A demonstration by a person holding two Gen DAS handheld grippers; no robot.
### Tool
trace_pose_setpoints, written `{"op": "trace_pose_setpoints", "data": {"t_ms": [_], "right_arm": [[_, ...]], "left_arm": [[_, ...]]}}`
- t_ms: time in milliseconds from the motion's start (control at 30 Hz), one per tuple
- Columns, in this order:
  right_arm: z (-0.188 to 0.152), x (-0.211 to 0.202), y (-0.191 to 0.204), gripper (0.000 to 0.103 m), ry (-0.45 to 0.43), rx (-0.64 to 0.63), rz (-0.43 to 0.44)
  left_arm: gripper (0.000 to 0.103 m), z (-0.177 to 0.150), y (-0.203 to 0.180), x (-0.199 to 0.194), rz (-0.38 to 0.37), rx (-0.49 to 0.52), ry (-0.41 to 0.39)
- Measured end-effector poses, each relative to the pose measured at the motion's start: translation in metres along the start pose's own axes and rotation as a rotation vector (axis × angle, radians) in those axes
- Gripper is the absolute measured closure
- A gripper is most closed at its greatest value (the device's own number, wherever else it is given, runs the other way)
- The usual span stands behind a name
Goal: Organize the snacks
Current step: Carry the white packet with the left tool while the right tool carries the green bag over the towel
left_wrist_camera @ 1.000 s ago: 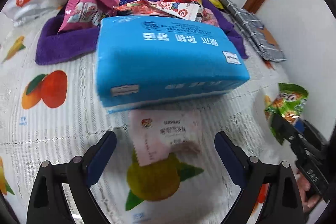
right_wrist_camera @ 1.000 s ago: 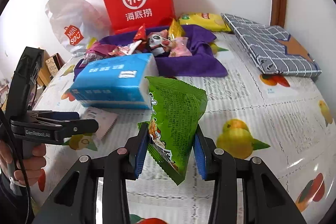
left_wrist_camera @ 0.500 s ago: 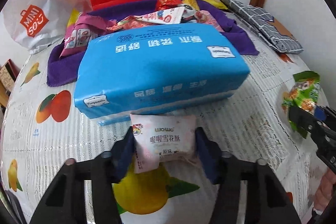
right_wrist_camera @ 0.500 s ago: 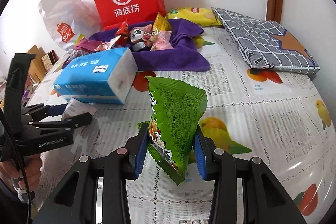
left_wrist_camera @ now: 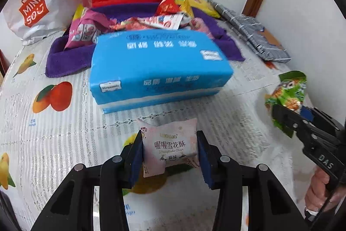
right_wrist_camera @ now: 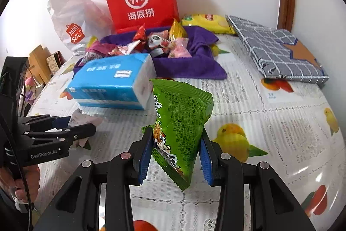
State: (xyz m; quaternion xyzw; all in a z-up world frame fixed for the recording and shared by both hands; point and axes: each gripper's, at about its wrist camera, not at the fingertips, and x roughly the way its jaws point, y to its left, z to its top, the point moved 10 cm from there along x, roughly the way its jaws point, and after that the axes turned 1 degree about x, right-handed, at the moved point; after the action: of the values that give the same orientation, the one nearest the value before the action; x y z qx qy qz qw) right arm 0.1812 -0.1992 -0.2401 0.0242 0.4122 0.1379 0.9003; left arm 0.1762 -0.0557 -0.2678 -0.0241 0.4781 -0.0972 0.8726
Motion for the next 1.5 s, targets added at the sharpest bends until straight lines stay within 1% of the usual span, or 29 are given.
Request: {"op": "trace_pose_setpoints", "data": {"t_ms": [200,333,433,533,633,733,833,1000,1133,1300,1500], "right_arm": [[0.018,-0.013,0.012,0.063,-0.023,-0.014,-0.017],[0.039,-0.023,0.021,0.063,-0.054,-0.028,-0.029],[0.058,-0.030,0.029,0.063,-0.078,-0.035,-0.018],[0.073,-0.034,0.035,0.063,-0.100,-0.038,0.008],[0.089,-0.038,0.047,0.063,-0.126,-0.046,0.058],[0.108,-0.036,0.052,0.063,-0.135,-0.051,0.057],[0.128,-0.035,0.057,0.063,-0.149,-0.065,0.050],[0.162,-0.028,0.065,0.063,-0.156,-0.080,0.044],[0.188,-0.020,0.070,0.063,-0.172,-0.086,0.044],[0.212,-0.006,0.075,0.063,-0.170,-0.097,0.050],[0.234,0.011,0.075,0.063,-0.179,-0.093,0.060]], "left_arm": [[0.060,0.009,-0.005,-0.031,-0.030,0.019,-0.045],[0.060,0.024,-0.005,-0.053,-0.048,0.014,-0.071],[0.060,0.041,-0.003,-0.068,-0.070,0.000,-0.092],[0.060,0.056,0.000,-0.079,-0.055,0.000,-0.124],[0.060,0.072,0.005,-0.088,-0.032,0.006,-0.153],[0.060,0.090,0.008,-0.095,-0.036,0.001,-0.176],[0.060,0.107,0.014,-0.100,-0.018,-0.006,-0.207],[0.060,0.135,0.027,-0.104,0.003,-0.019,-0.230],[0.060,0.158,0.041,-0.102,-0.003,-0.046,-0.237],[0.060,0.184,0.054,-0.095,0.002,-0.066,-0.239],[0.060,0.206,0.065,-0.080,-0.009,-0.092,-0.232]]}}
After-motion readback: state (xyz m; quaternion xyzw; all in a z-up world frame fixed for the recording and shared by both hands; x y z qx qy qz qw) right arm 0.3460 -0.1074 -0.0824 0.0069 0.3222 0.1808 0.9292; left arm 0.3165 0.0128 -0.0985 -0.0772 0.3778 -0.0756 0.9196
